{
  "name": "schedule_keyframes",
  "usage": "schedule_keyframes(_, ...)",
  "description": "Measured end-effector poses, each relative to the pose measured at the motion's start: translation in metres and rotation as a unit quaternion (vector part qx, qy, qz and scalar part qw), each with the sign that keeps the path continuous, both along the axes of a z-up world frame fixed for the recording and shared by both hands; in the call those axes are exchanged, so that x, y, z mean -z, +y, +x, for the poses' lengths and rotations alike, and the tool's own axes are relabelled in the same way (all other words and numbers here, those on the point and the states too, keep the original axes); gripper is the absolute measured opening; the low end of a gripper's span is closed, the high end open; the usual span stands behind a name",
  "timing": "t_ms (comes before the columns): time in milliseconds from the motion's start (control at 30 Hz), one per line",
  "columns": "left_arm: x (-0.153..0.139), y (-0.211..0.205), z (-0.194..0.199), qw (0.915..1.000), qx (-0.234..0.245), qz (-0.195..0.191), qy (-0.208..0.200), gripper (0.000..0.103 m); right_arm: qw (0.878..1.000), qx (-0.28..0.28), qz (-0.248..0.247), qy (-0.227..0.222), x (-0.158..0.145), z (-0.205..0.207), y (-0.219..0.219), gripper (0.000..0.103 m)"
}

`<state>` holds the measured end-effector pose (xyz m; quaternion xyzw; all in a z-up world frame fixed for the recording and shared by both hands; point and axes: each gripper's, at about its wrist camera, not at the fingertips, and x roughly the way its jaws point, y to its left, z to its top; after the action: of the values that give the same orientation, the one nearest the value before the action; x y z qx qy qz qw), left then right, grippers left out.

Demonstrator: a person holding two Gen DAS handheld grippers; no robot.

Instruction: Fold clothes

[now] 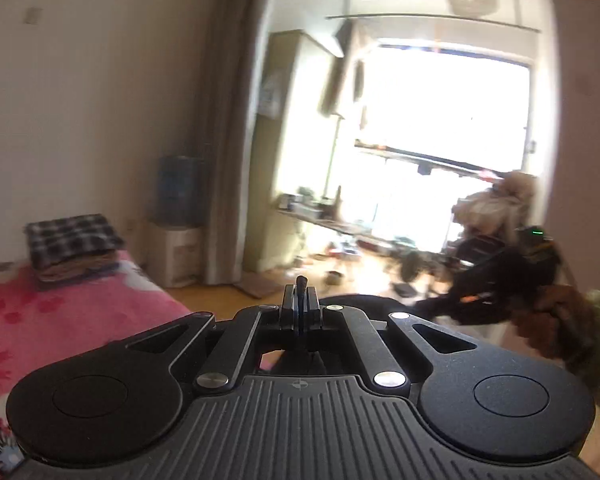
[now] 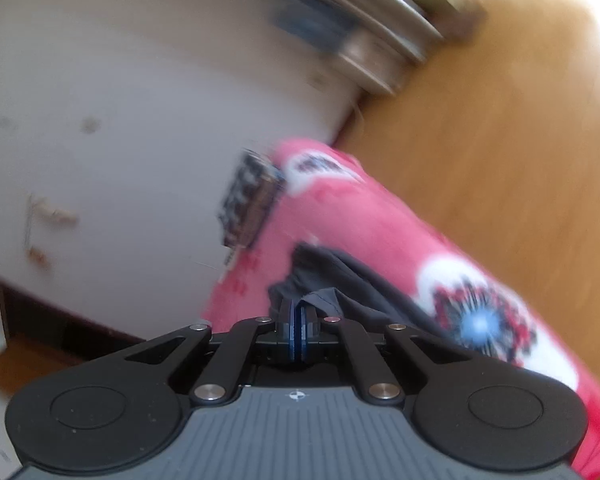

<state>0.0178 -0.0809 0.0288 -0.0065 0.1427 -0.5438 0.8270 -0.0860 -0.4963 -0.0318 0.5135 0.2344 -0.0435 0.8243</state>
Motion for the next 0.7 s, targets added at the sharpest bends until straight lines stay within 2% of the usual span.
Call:
schedule_keyframes(67, 0.026, 0.006, -0.022, 0.9985, 0.038, 0.036, 0.015, 0.000, 0.999, -0.007, 0.005, 0.032, 0.017, -0.013, 0.002, 0.003)
schedule_keyframes(100, 0.048, 0.005, -0.037, 0.9957, 0.052, 0.074, 0.020, 0.000, 0.998, -0.011, 0.012, 0.056, 0.030, -0.020, 0.003, 0.003)
schedule_keyframes(200, 0.119, 0.000, -0.072, 0.9813, 0.083, 0.170, 0.035, 0.000, 0.988, -0.011, 0.058, 0.143, 0.092, -0.043, 0.006, 0.003)
schedule_keyframes(267, 0.149, -0.003, -0.086, 0.9725, 0.092, 0.211, 0.035, 0.000, 0.979, -0.006, 0.076, 0.191, 0.129, -0.056, 0.008, 0.003)
schedule_keyframes(333, 0.160, -0.003, -0.089, 0.9687, 0.098, 0.219, 0.064, 0.000, 0.971, 0.002, 0.094, 0.219, 0.154, -0.069, 0.009, 0.002)
schedule_keyframes(433, 0.156, -0.004, -0.087, 0.9659, 0.108, 0.223, 0.076, 0.000, 0.971, 0.003, 0.093, 0.220, 0.157, -0.077, 0.009, 0.002)
schedule_keyframes(600, 0.154, -0.017, -0.078, 0.9646, 0.109, 0.236, 0.042, 0.000, 0.975, -0.001, 0.067, 0.211, 0.146, -0.080, 0.005, 0.002)
schedule_keyframes(700, 0.141, -0.014, -0.072, 0.9707, 0.089, 0.222, 0.023, 0.000, 0.981, -0.003, 0.051, 0.187, 0.138, -0.074, 0.004, 0.002)
